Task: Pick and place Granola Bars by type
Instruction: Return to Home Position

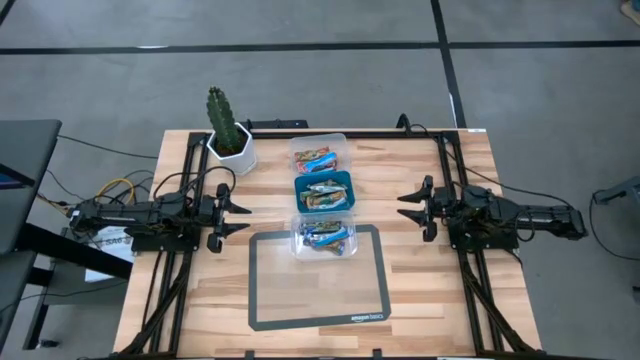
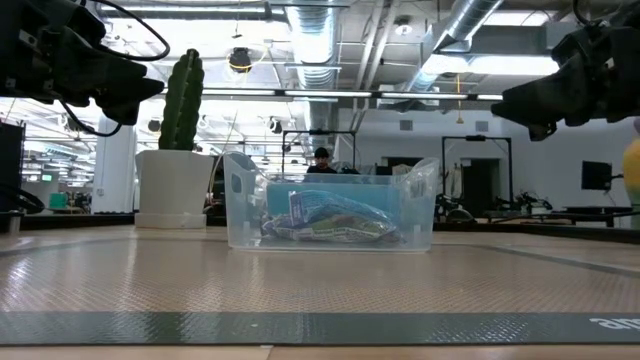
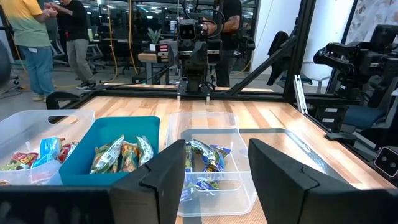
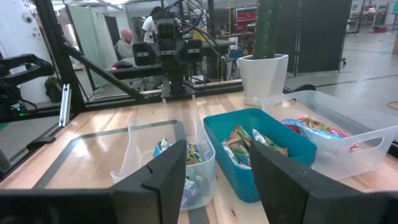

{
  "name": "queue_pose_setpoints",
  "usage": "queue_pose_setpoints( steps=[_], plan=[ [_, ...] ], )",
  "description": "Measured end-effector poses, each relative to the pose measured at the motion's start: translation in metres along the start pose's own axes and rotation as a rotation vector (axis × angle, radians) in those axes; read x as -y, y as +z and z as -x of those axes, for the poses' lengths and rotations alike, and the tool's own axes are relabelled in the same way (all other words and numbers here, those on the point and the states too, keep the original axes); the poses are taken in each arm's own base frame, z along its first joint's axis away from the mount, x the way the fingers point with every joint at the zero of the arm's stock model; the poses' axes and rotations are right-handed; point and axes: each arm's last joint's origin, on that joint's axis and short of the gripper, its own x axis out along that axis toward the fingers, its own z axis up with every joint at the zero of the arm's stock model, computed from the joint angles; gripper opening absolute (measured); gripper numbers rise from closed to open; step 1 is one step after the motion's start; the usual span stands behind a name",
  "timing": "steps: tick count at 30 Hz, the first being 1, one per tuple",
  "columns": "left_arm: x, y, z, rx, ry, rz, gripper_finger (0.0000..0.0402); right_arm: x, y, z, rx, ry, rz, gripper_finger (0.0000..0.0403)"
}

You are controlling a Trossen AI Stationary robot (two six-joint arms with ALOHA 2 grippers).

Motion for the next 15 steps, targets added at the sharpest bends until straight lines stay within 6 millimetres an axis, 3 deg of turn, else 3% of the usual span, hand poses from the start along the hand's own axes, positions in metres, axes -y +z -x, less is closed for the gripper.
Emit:
queue_pose_setpoints(
  steps=[15],
  plan=[
    [0.0000, 0.0000, 0.0000, 0.000, 0.000, 0.000, 0.0168, 0.0000, 0.0000, 0.0000, 0.000, 0.000, 0.000, 0.0171]
  ],
)
